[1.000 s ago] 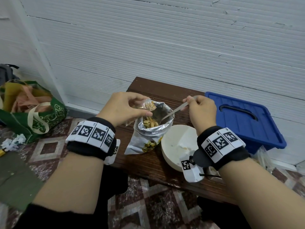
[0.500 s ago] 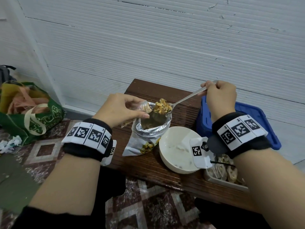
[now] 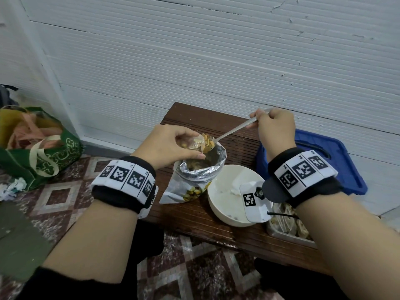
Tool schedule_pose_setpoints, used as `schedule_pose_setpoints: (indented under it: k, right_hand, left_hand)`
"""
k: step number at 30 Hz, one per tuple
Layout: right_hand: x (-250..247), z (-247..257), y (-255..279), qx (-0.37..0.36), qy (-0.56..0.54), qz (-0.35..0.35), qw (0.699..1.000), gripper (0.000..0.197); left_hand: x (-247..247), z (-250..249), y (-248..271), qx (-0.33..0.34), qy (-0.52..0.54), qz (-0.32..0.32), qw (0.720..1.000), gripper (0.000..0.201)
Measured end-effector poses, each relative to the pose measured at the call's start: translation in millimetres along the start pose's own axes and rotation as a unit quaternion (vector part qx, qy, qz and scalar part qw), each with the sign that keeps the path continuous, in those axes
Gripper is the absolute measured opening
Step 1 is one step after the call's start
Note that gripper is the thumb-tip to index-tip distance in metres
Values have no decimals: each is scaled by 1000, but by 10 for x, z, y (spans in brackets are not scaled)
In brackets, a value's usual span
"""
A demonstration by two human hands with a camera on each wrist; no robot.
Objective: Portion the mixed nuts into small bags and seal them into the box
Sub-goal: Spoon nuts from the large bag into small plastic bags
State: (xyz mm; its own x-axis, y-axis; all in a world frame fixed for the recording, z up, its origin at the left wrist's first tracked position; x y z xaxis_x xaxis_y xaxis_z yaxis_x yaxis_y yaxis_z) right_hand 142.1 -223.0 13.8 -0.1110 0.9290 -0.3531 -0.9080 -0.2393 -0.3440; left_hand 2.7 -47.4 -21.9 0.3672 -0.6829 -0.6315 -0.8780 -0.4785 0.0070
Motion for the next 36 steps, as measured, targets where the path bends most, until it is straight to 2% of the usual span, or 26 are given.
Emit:
schedule_pose_setpoints:
  k: [4, 12, 16, 20, 24, 28, 31, 33, 36]
  right_hand:
    - [3, -13, 14, -2, 3, 7, 1000, 41]
    - [27, 53, 45, -18, -23, 13, 999, 32]
    - [49, 208, 82, -90, -61, 21, 994, 30]
    - [-9, 392, 114, -186, -125, 34, 974, 22]
    - [-103, 493, 104, -244, -160, 14, 956, 17]
    - [-231, 463, 59, -226, -174, -70, 956, 19]
    - [-283, 341, 66, -174, -130, -119, 969, 21]
    - [-254, 253, 106, -151, -81, -111, 979, 22]
    - [-108, 141, 214, -137, 8, -51, 989, 24]
  left_hand:
    - [34, -26, 4, -1, -8, 2, 1000, 55]
    - [107, -82, 8, 15, 2, -3, 1000, 57]
    - [143, -133, 12, 27, 24, -35, 999, 50]
    - [93, -125, 5, 18, 51, -83, 995, 40]
    - [12, -101, 17, -2, 87, -123, 989, 23]
    - [-48, -38, 0, -21, 109, -145, 983, 25]
    - [-128, -3, -1, -26, 119, -162, 979, 23]
    - [-168, 14, 4, -27, 143, -175, 974, 23]
    - [-187, 8, 22, -25, 166, -188, 968, 23]
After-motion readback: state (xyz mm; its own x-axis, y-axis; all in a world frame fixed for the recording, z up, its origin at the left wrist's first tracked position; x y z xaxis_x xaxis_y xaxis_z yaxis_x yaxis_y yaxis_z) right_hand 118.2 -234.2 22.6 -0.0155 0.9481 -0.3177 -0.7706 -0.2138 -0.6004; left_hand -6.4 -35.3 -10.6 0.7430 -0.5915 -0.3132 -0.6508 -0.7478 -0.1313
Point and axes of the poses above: each hand's wrist, its own y-axis away from the middle knuckle, its own x-axis out of the palm, z = x × y, the point moved 4 cm from there along -y, towards the middle knuckle, and after that the axes turned 10 degrees about -x, right-handed, at the moved point
